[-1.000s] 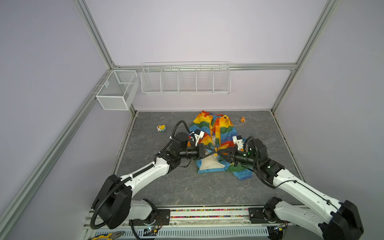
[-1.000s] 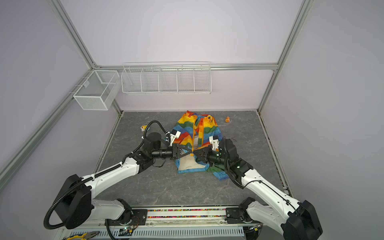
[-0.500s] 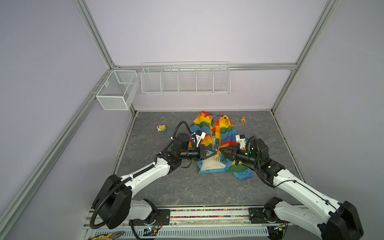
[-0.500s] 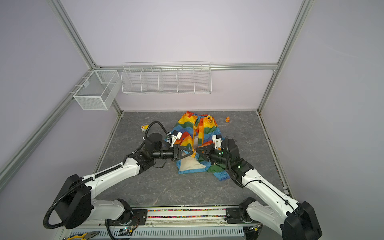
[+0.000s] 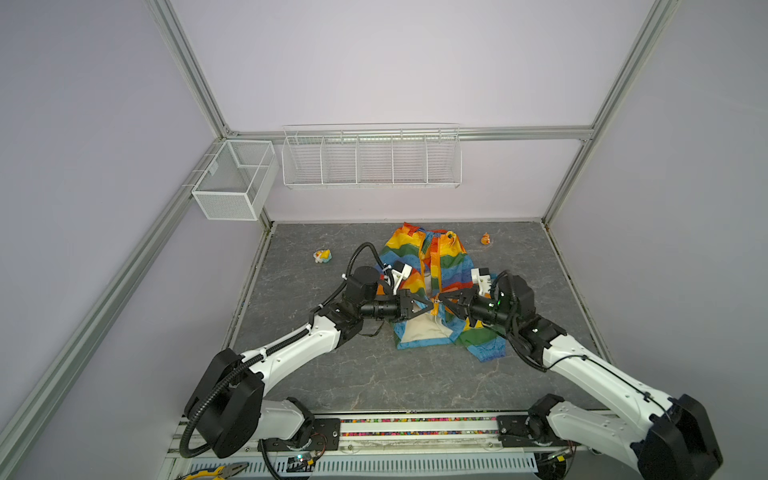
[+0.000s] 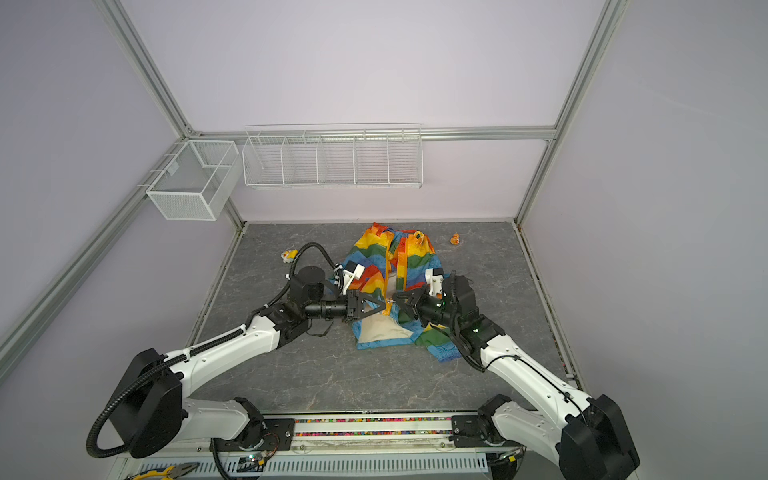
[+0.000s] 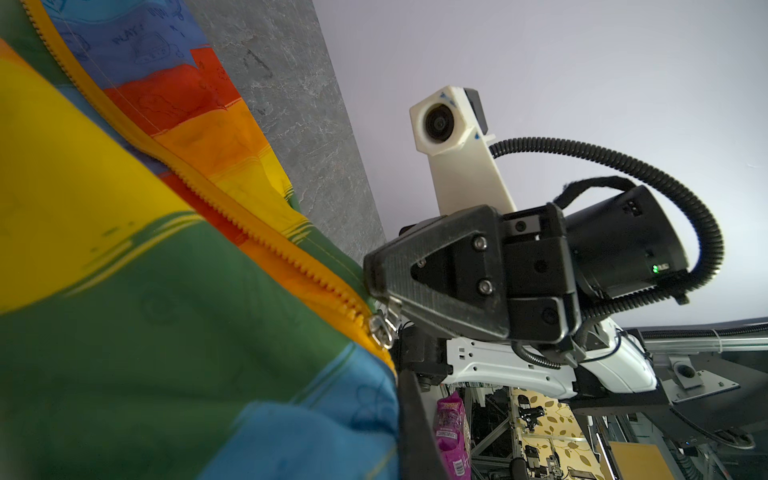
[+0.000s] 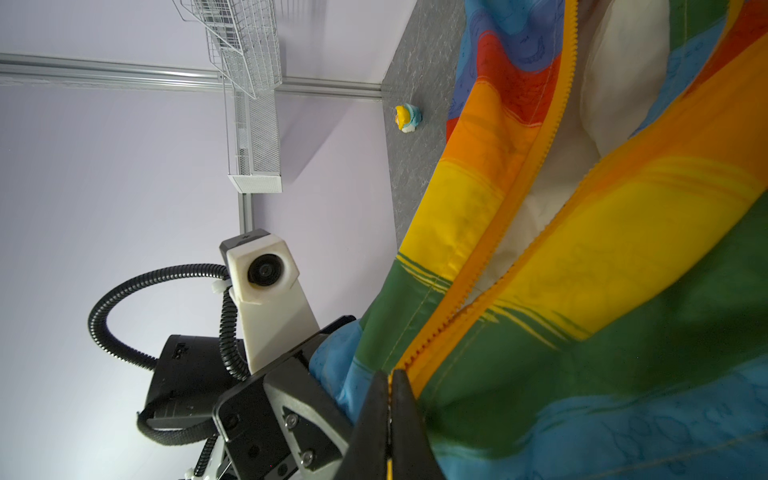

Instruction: Zip up the jacket

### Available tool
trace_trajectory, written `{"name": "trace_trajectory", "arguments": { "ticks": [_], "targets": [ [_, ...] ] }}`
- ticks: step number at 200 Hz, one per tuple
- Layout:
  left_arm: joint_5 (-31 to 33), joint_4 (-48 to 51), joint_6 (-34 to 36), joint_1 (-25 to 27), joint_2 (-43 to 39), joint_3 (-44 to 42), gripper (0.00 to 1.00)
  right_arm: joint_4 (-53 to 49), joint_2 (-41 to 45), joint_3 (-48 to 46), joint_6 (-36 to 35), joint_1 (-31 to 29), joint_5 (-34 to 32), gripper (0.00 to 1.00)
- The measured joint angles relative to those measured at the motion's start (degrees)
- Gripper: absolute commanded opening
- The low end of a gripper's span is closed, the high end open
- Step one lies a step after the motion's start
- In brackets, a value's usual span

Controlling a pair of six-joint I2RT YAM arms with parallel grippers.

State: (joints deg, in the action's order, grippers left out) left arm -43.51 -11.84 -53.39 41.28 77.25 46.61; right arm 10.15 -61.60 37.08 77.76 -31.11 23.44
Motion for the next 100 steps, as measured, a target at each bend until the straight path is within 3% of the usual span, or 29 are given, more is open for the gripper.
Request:
{"name": "trace_trajectory", "arguments": {
  "ticks": [9,58,100],
  "targets": [
    [0.15,0.28,0.00,-0.02,0.00,0.00,0.00,0.13,-0.48,0.09,0.00,0.00,0.09,0.06],
    [1.97,1.36,-2.38,-0.02,0.00,-0.07,0.42,0.17,-2.67,0.85,-0.42,-0.57,-1.18,0.06],
    [5.44,0.87,-7.80,-0.04,-1.81,-3.58,0.57,0.31,-4.70,0.98,-0.46,-1.86,-1.53,0.06]
  ]
}}
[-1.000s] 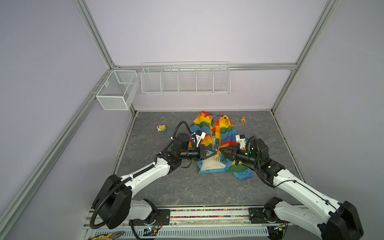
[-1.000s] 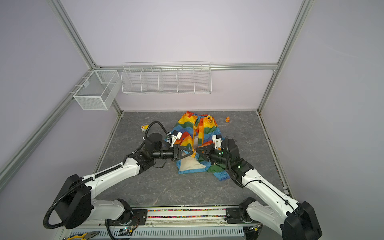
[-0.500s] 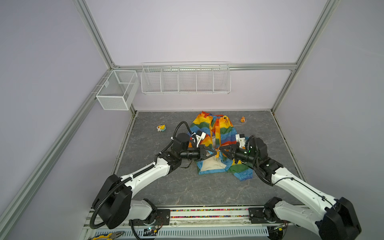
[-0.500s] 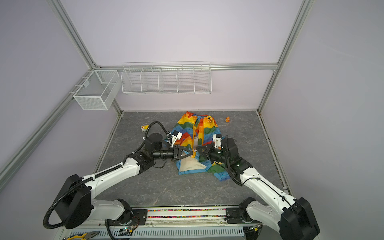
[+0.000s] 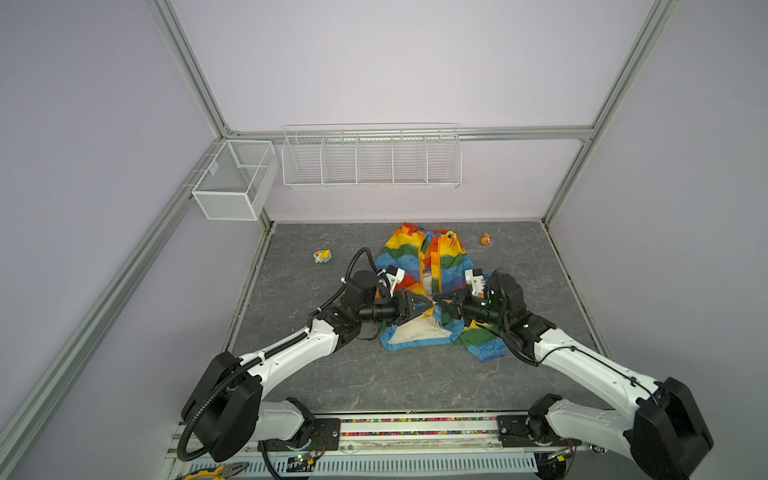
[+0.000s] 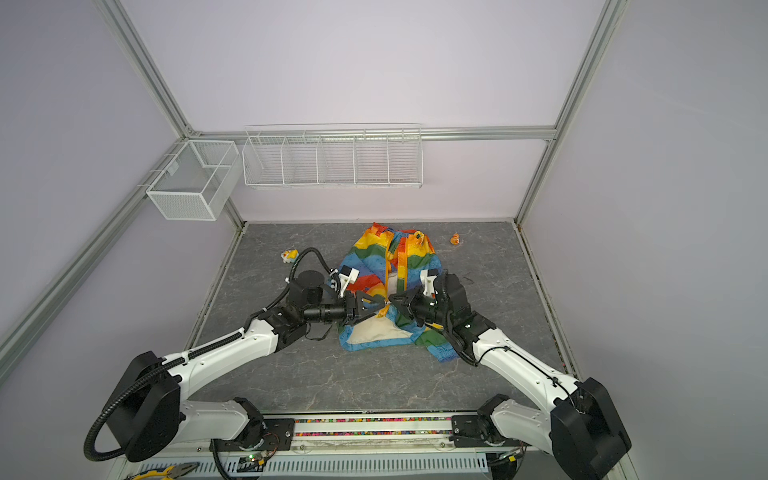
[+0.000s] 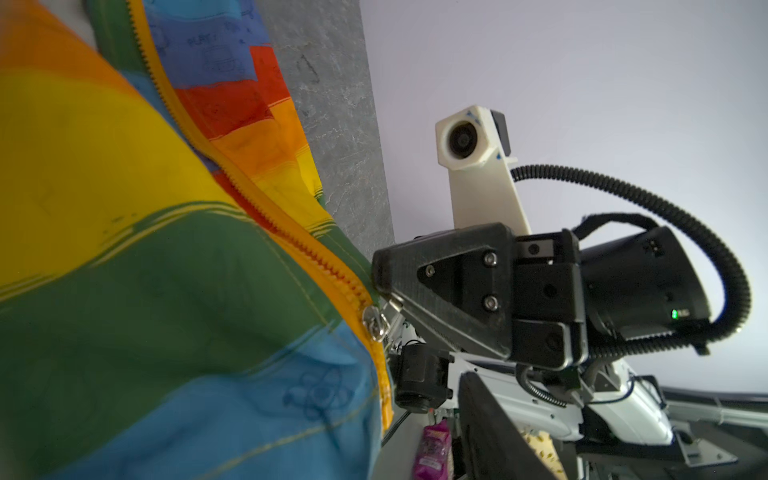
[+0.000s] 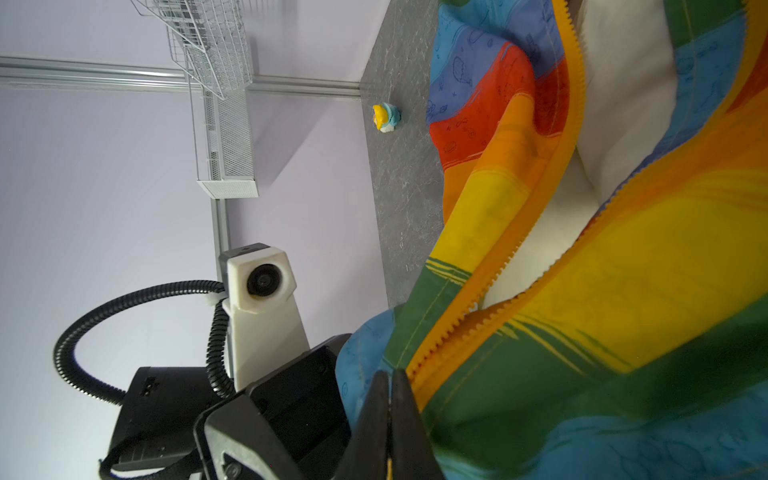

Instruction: Zip up the jacket

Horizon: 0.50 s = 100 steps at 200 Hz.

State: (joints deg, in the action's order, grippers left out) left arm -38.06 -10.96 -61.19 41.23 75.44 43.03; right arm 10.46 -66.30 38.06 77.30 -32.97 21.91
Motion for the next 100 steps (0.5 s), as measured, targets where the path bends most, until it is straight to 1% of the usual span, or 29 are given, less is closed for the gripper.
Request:
{"name": "trace_trajectory", "arguments": {
  "ticks": [40,65,100],
  "targets": [
    [2.25,-0.72,-4.94,0.04,-2.51,-4.33,0.70,0.20,-1.22,0.17,0.02,-0.22,0.02,0.06],
    [3.78,-1.16,-7.02,0.44,-4.02,-5.14,0.71,0.59,-1.27,0.39,0.02,-0.31,0.02,0.06],
    [5.53,-5.01,-10.16,2.03,-3.82,-5.14,0.71,0.94,-1.29,0.68,0.02,-0.63,0.00,0.06]
  ]
}}
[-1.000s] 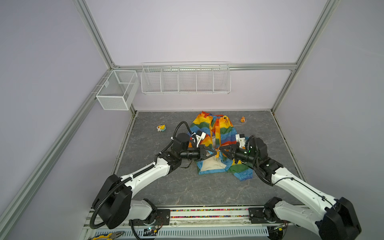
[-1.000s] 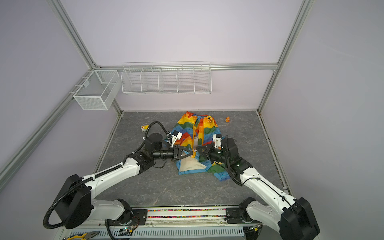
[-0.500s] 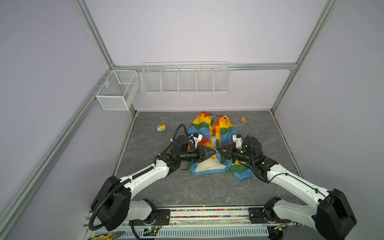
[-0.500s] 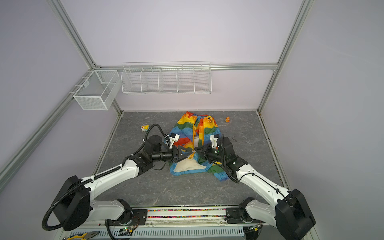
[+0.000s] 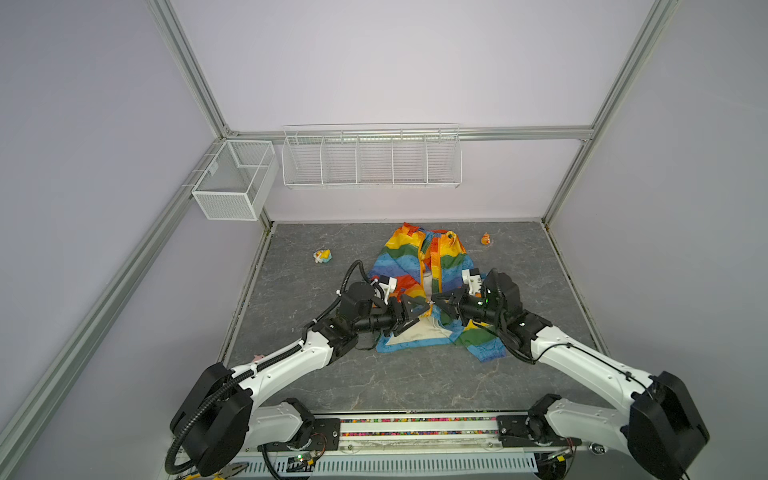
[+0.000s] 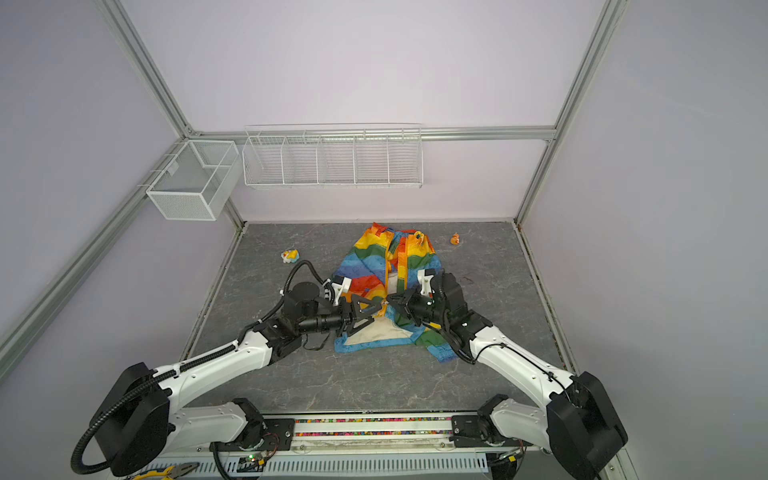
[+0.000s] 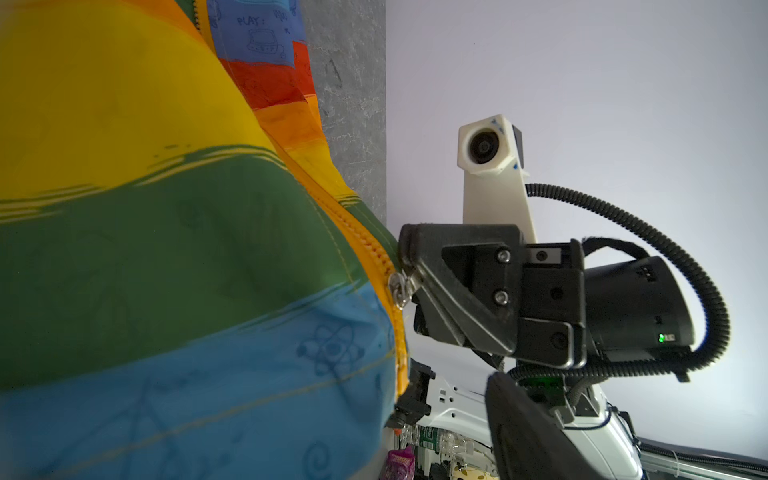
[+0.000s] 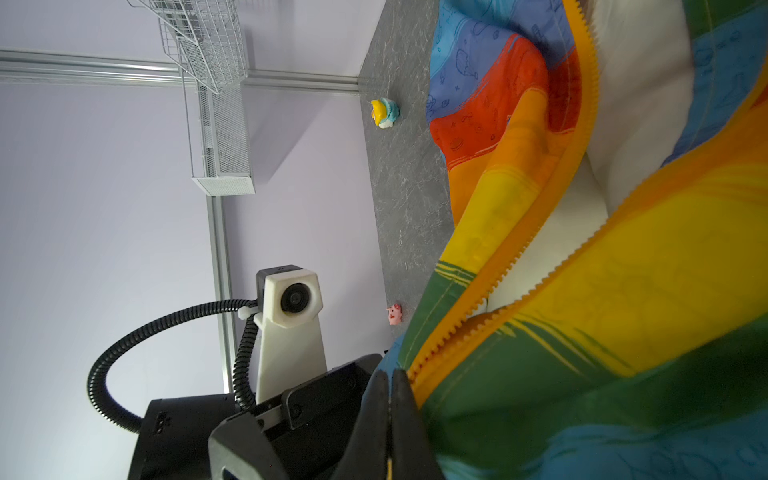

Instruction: Zip up the jacket

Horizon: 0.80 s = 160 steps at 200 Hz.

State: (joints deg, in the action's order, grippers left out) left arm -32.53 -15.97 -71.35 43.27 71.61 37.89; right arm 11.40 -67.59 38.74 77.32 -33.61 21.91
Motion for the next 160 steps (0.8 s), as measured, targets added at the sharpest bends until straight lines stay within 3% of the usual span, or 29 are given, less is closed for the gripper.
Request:
{"name": "trace_trajectory", "arguments": {
  "ticks": [44,64,124,160],
  "targets": [
    [1.88,-5.62,-3.06,1.42,1.99,-0.52,0.66,0.04,0.00,0.26,0.00,-0.31,-0.02,0.06],
    [2.75,-7.13,-3.76,1.66,2.54,-0.92,0.59,0.04,0.00,0.28,0.02,-0.31,-0.02,0.06],
    [3.78,-11.43,-4.96,1.88,4.50,-1.77,0.14,0.04,0.02,0.28,0.02,-0.42,-0.11,0.06],
    [3.82,-12.50,-5.60,1.90,4.81,-2.34,0.00,0.02,0.02,0.28,0.00,-0.22,-0.26,0.06]
  ]
}}
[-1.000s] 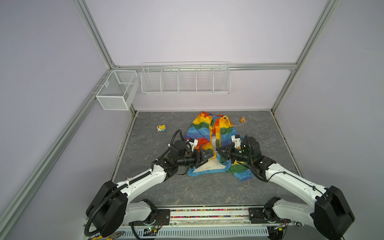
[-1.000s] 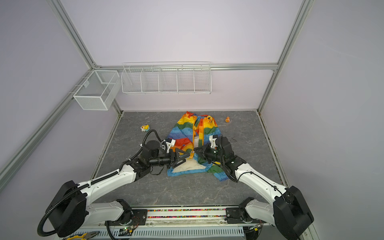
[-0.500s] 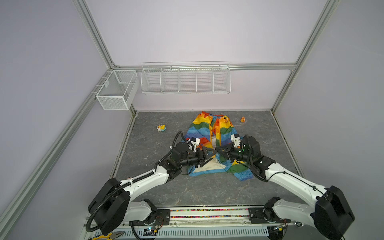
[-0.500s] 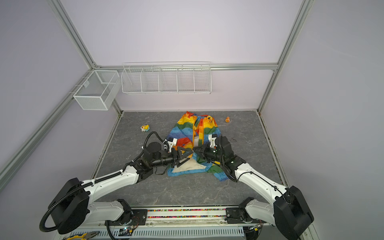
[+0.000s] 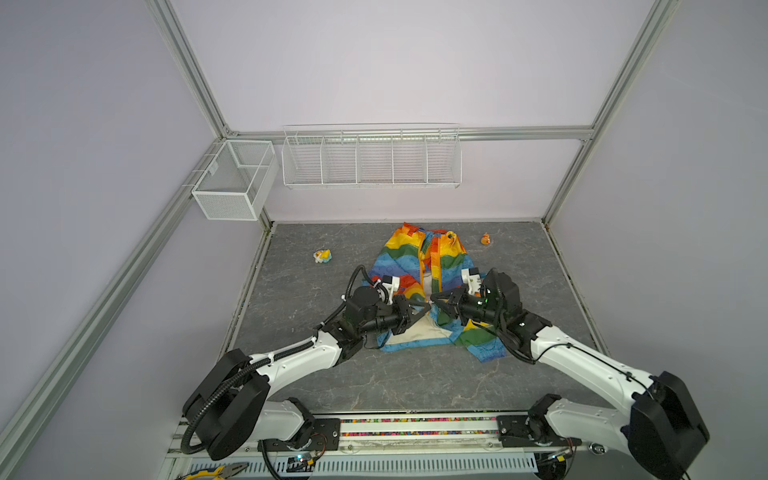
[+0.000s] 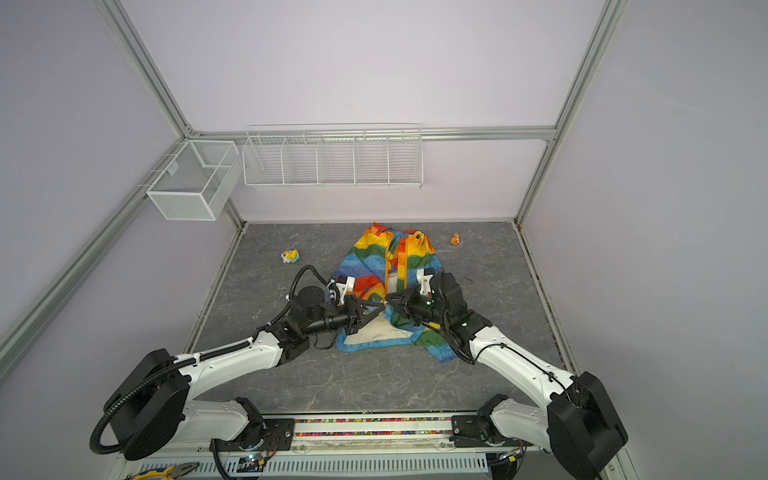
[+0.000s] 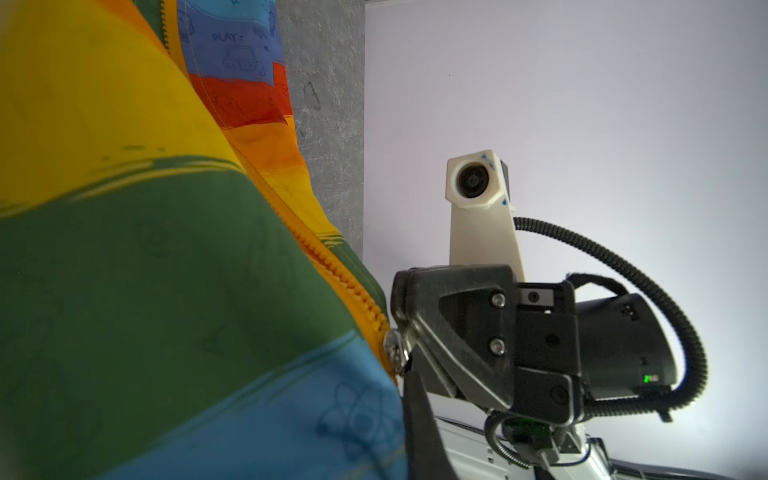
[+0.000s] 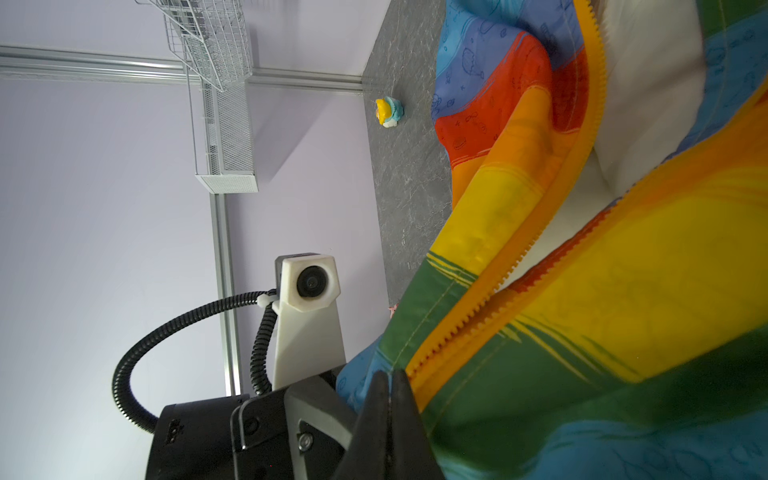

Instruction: Zip up the jacket

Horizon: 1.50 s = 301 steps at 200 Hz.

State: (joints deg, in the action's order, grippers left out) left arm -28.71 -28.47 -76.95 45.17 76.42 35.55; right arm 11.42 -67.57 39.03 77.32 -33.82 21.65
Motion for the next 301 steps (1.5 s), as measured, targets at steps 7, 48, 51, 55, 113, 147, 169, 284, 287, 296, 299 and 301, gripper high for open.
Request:
{"name": "trace_trajectory", "arguments": {
  "ticks": [7,48,51,55,113,147,169,284,287,296,299,301],
  "targets": [
    [0.02,-0.07,0.07,0.00,0.00,-0.15,0.00,-0.02,0.00,0.00,-0.04,0.09,0.04,0.06],
    [0.02,0.48,0.87,0.00,-0.02,-0.26,0.00,-1.81,0.00,0.31,-1.66,0.46,0.09,0.06],
    [0.02,0.50,0.94,0.00,-0.02,-0.28,0.00,-2.08,0.00,0.37,-1.84,0.46,0.07,0.06],
    [0.02,0.61,1.05,0.00,-0.02,-0.28,0.00,-2.49,0.00,0.44,-2.08,0.48,0.04,0.06],
    [0.02,5.22,4.55,-0.59,-1.07,-0.28,0.00,-20.22,0.00,9.55,-13.46,2.05,-4.11,0.67],
    [2.95,15.26,10.21,-1.97,-4.24,-0.28,0.00,-38.91,-1.22,18.75,-22.97,5.42,-16.44,0.88],
    [5.16,21.14,13.90,-2.99,-6.38,-0.28,0.00,-45.92,-3.56,18.58,-28.65,7.87,-22.05,0.92],
    [9.51,38.05,26.03,-10.21,-15.21,-0.28,0.00,-42.53,-10.32,1.62,-37.90,11.39,-22.08,0.78],
    [9.66,38.38,26.32,-10.45,-15.78,-0.28,0.00,-42.05,-10.56,1.55,-37.79,11.39,-21.70,0.77],
    [9.99,39.19,26.93,-11.06,-17.29,-0.28,0.00,-40.19,-11.63,1.40,-37.64,11.39,-20.48,0.75],
    [9.99,39.45,27.12,-11.28,-17.70,-0.28,0.00,-39.52,-11.93,1.31,-37.40,11.39,-20.06,0.74],
    [10.10,39.58,27.26,-11.45,-18.03,-0.28,0.00,-39.06,-12.15,1.22,-37.24,11.39,-19.78,0.74]
  ]
}}
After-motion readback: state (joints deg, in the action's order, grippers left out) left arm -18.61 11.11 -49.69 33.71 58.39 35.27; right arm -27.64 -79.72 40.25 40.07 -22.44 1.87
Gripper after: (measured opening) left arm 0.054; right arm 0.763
